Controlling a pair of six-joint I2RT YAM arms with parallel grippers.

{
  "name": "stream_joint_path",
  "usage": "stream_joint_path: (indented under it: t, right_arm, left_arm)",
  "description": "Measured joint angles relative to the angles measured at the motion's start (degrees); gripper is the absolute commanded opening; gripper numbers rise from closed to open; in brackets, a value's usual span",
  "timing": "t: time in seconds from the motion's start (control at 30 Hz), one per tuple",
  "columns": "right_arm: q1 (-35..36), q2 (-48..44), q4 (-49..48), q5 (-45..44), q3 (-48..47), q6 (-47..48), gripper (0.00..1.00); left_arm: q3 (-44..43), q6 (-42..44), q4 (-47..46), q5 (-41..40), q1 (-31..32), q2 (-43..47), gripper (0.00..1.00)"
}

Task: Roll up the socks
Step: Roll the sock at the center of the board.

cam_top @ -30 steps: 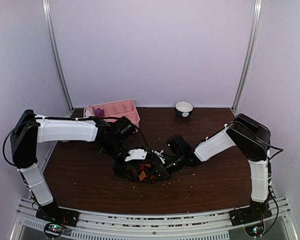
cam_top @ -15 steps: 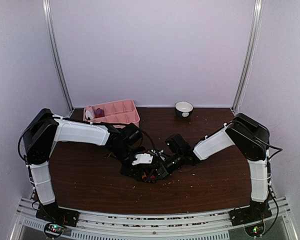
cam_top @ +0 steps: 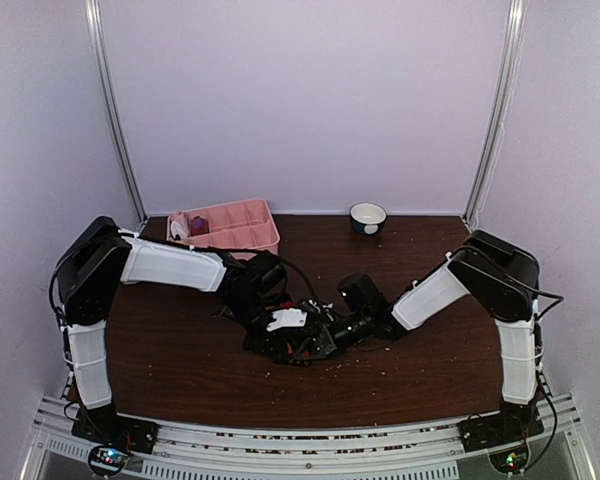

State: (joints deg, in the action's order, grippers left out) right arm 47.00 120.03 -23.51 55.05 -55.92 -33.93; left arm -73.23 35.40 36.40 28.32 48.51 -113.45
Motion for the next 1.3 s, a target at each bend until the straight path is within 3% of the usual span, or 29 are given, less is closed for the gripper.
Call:
stream_joint_path:
  t: [0.17, 0.37, 0.53, 0.67, 0.7, 0.73, 0.77, 0.8, 0.97, 1.13, 1.2, 1.3]
  right_arm:
    - [0.28, -1.18, -6.99, -2.36, 3.52, -2.54, 0.25]
    - [0.61, -4.44, -13.77, -7.52, 9.51, -2.29, 0.26]
    - [0.59, -9.73, -16.31, -14.16, 17.25, 2.12, 0.28]
    - [0.79, -16.20, -20.04, -19.61, 26.86, 7.63, 0.38]
    - [0.96, -18.10, -21.07, -20.94, 29.05, 9.35, 0.46]
    - [1.40, -20.24, -21.38, -22.67, 30.88, 11.78, 0.77]
    - [1.97, -21.88, -21.33, -24.04, 31.82, 13.31, 0.97]
    - [2.89, -23.74, -20.31, -25.86, 32.22, 15.82, 1.00]
    - [8.85, -33.35, -14.25, -41.64, 31.56, 26.71, 1.00]
    - [8.92, -41.70, -18.64, -60.00, 37.83, 23.15, 1.00]
    - [7.21, -42.60, -21.88, -62.55, 41.99, 19.98, 1.00]
    - [7.72, -39.56, -22.05, -63.45, 42.07, 22.43, 1.00]
  left_arm:
    - [-3.96, -1.75, 3.74, 5.70, -2.97, -4.11, 0.13]
    - [-9.29, -3.17, 9.79, 12.13, -5.27, -9.25, 0.12]
    - [-11.74, -3.65, 13.27, 15.80, -6.36, -11.87, 0.14]
    - [-14.25, -3.63, 16.50, 17.94, -7.06, -14.12, 0.16]
    - [-14.93, -3.61, 17.59, 18.51, -7.26, -14.75, 0.16]
    - [-15.61, -3.61, 18.56, 19.04, -7.41, -15.32, 0.16]
    - [-16.35, -3.61, 19.41, 19.45, -7.58, -15.93, 0.17]
    - [-17.25, -3.61, 20.59, 19.80, -7.72, -16.59, 0.17]
    - [-20.48, -3.61, 25.03, 22.43, -8.68, -19.65, 0.18]
    - [-21.16, -3.56, 27.23, 22.86, -8.96, -20.31, 0.20]
    - [-21.59, -3.39, 28.20, 22.75, -8.96, -20.57, 0.21]
    - [-22.10, -3.10, 29.24, 22.60, -8.96, -20.81, 0.21]
